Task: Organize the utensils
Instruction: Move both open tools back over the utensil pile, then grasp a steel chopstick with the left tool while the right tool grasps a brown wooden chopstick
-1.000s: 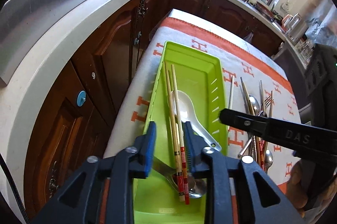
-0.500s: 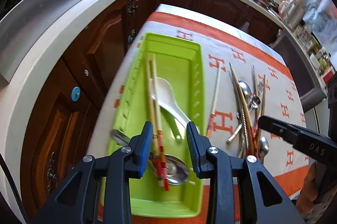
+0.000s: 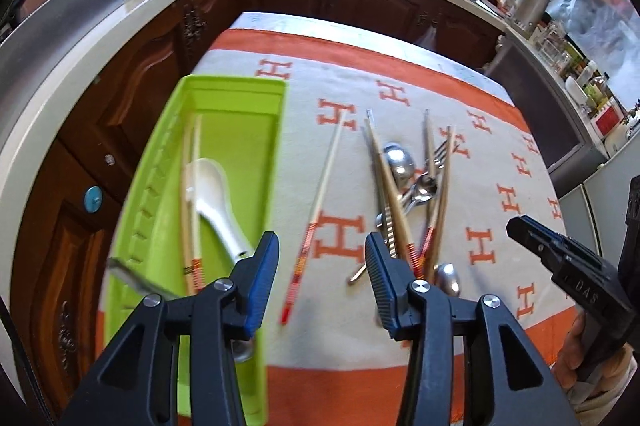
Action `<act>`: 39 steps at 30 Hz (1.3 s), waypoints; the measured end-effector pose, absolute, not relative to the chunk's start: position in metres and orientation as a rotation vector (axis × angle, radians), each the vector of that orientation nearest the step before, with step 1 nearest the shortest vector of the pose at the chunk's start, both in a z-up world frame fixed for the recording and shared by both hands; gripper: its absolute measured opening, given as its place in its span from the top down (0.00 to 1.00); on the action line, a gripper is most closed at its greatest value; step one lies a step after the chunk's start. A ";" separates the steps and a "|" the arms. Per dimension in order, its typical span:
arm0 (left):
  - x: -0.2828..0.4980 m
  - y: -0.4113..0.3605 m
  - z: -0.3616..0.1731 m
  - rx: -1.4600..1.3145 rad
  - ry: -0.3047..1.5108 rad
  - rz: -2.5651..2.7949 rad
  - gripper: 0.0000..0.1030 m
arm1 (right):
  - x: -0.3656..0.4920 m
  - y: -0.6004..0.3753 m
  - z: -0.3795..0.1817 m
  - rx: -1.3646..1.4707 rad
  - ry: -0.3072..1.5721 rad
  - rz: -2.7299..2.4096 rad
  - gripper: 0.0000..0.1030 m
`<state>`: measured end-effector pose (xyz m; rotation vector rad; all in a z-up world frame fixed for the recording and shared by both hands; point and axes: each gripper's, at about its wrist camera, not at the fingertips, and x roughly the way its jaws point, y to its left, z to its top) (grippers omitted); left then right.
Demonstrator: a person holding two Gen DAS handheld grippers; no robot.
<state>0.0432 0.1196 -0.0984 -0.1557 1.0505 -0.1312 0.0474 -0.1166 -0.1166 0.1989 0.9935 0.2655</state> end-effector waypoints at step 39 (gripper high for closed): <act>0.125 0.052 -0.181 -0.112 1.287 -0.242 0.87 | 0.078 -0.112 -0.183 0.305 1.134 0.386 0.75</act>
